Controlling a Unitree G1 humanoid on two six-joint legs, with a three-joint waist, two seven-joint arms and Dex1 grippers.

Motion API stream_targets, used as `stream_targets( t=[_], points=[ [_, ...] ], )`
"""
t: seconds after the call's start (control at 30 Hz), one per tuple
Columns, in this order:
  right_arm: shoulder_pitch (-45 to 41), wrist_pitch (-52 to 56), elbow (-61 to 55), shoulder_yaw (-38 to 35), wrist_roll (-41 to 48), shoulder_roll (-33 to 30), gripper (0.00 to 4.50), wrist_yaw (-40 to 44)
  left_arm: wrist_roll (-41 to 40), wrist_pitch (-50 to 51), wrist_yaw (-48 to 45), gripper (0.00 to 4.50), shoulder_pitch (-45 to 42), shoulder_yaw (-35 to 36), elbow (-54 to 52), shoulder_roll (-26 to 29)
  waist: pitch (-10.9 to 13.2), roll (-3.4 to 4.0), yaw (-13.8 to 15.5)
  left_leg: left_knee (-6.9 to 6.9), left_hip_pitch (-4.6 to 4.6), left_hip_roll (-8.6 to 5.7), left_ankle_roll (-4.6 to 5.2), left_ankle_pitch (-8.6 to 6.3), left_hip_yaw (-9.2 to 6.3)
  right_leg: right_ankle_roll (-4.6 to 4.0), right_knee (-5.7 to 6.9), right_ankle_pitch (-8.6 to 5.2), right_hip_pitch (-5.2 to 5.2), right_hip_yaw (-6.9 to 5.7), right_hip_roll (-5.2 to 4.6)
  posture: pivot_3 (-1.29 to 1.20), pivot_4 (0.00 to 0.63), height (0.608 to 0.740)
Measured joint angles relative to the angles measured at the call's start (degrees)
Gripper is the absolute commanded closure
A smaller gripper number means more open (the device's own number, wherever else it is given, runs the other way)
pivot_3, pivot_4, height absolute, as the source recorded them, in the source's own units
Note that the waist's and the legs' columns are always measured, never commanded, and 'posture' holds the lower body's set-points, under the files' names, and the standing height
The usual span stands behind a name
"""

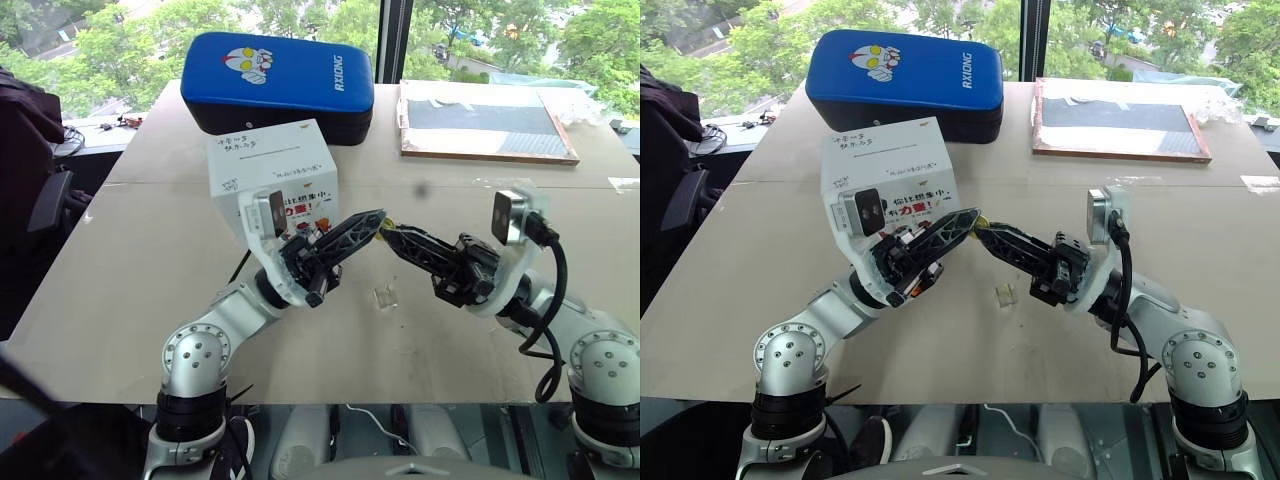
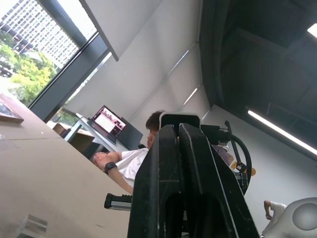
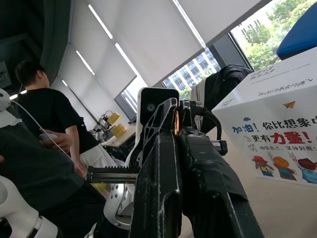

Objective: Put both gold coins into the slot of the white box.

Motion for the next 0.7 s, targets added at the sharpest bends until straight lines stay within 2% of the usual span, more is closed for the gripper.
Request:
stream_targets(
  t=[0.53, 0.57, 0.63, 0.7],
  points=[
    [-1.0, 0.4, 0.0, 1.0, 1.8, -0.8, 4.50, -1.4, 0.2, -0.3, -1.9, 4.42, 0.9, 0.1, 0.0, 1.0, 0.0, 0.00, 0.0, -0.05, -0.03, 0.01, 0.00, 0.00, -0.01, -0.03, -0.09, -0.02, -0.01, -0.01, -0.02, 0.00, 0.150, 0.740],
    [-1.0, 0.4, 0.0, 1.0, 1.8, -0.9, 3.88, -1.5, 0.4, -0.4, -1.8, 4.50, 0.9, 0.1, 0.0, 1.0, 0.0, 0.00, 0.0, -0.06, -0.03, 0.01, 0.00, 0.00, -0.01, -0.03, -0.11, -0.02, -0.01, -0.01, -0.02, 0.00, 0.150, 0.740],
    [-1.4, 0.4, 0.0, 1.3, 2.1, -1.0, 3.11, -1.6, 1.1, -0.8, -1.6, 4.50, 0.9, 0.1, 0.4, 1.0, 0.0, 0.00, 0.0, -0.07, -0.03, 0.01, 0.00, 0.00, -0.01, -0.03, -0.13, -0.02, -0.01, -0.01, -0.01, 0.00, 0.150, 0.740],
    [-1.4, 0.4, 0.0, 1.4, 2.3, -1.0, 2.03, -1.6, 1.9, -1.1, -1.1, 4.50, 1.0, 0.1, 0.7, 0.9, 0.0, 0.00, 0.0, -0.09, -0.04, 0.01, 0.00, 0.00, -0.02, -0.03, -0.16, -0.01, -0.01, -0.01, -0.02, 0.00, 0.150, 0.740]
  ],
)
